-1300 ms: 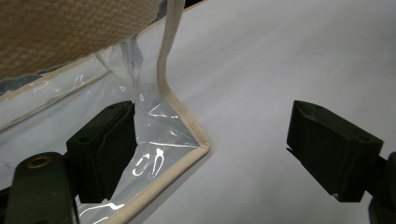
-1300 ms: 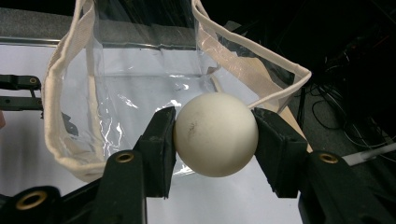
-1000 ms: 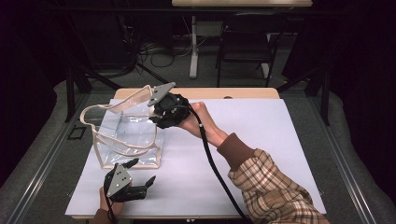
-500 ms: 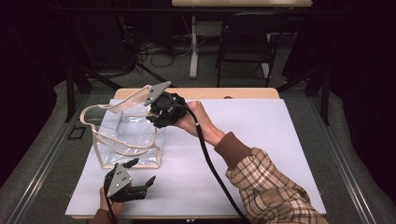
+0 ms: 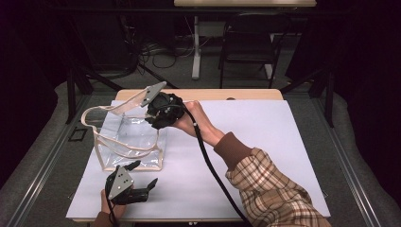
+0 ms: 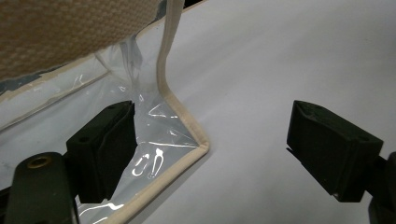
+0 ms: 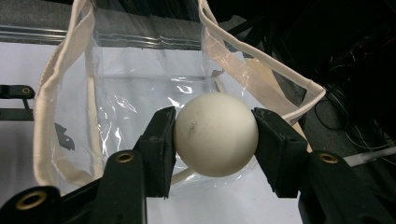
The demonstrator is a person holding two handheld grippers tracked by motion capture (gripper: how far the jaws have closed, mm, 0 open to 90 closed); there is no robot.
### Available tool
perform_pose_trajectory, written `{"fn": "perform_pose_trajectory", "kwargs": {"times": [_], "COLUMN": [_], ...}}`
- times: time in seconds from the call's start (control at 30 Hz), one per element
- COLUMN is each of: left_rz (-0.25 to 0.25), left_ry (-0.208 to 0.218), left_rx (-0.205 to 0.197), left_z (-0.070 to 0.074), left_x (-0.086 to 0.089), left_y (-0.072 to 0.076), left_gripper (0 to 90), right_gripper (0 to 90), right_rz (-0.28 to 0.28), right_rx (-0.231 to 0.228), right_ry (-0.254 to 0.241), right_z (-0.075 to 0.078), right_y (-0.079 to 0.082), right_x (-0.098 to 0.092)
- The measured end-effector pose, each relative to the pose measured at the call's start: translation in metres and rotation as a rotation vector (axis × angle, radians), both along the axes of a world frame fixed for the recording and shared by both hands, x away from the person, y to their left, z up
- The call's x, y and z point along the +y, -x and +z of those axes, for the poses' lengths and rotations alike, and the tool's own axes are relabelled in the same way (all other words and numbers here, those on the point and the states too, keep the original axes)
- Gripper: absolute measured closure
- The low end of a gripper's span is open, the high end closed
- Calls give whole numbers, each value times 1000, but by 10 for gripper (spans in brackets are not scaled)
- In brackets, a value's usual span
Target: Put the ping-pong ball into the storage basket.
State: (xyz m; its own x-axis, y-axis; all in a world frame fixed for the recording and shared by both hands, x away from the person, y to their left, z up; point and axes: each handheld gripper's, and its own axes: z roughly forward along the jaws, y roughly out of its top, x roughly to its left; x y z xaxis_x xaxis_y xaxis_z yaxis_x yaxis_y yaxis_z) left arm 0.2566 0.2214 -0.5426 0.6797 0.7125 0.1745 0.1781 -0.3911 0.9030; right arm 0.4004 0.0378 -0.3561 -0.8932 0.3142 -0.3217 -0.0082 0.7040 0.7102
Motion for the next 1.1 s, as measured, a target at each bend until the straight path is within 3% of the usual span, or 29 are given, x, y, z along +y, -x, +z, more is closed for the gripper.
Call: {"fn": "perform_pose_trajectory", "kwargs": {"times": [1.1], "left_rz": [-2], "left_ry": [-4], "left_rx": [1], "left_z": [0], "left_x": [0], "left_y": [0], "left_gripper": [161], "right_gripper": [509], "right_rz": [27], "right_rx": [30], "right_ry": [80], "right_z": [-4], "right_y": [-6], "right_x": [24]}}
